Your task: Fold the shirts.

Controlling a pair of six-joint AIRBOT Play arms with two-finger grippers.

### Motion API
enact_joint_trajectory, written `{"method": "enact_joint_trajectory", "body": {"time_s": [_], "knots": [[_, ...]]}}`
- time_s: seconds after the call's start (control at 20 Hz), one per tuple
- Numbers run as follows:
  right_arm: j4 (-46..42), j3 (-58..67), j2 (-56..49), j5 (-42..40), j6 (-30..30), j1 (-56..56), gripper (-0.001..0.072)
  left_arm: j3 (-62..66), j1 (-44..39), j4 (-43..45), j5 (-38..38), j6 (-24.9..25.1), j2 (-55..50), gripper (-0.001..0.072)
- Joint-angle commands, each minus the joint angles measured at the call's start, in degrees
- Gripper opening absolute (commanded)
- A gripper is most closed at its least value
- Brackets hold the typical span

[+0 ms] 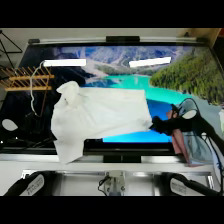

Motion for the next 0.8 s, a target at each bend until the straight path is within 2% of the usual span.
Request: {"method": "enact_joint_trajectory", "body": {"time_s": [0.0, 0.1, 0.15, 0.2, 0.25, 0.4, 0.6, 0.65, 0.7, 0.75], "knots": [[1.68, -0.42, 0.42, -4.94, 0.33, 1.88, 0.0061, 0.46, 0.17, 0.07, -0.87, 0.15, 0.07, 0.0506], [1.29, -0.42, 2.64, -4.7, -0.17, 1.84, 0.0061, 2.27, 0.17, 1.53, -3.23, 2.03, 0.07, 0.0508], [0.5, -0.42, 4.22, -4.57, -0.15, 1.86, 0.0061, 3.56, 0.17, 3.34, -4.35, 2.67, 0.07, 0.0545], [-0.26, -0.42, 5.73, -4.39, -0.13, 1.84, 0.0061, 4.9, 0.2, 5.31, -5.33, 3.1, 0.07, 0.0673], [-0.9, -0.42, 6.84, -4.11, -0.07, 1.86, 0.0061, 5.84, 0.2, 7.04, -5.84, 3.74, 0.0, 0.072], [-1.29, -0.42, 8.31, -2.05, 0.04, 1.86, 0.0062, 4.94, 0.17, 8.17, -5.01, 4.09, -0.39, 0.072], [-1.38, -0.42, 8.31, -0.26, 0.04, 1.88, 0.0062, 1.88, 0.15, 3.91, 2.89, 4.09, -3.48, 0.072], [-1.4, -0.42, 8.31, 0.28, 0.04, 1.88, 0.0062, 1.84, 0.15, 1.79, 4.87, 4.11, -4.48, 0.0713], [-1.38, -0.42, 8.31, 0.57, 0.04, 1.88, 0.0062, 1.84, 0.11, -0.74, 7.02, 4.15, -5.64, 0.0661], [-1.38, -0.42, 8.31, 0.66, 0.04, 1.88, 0.0062, 1.84, 0.11, -3.13, 8.59, 4.61, -6.99, 0.066]]}}
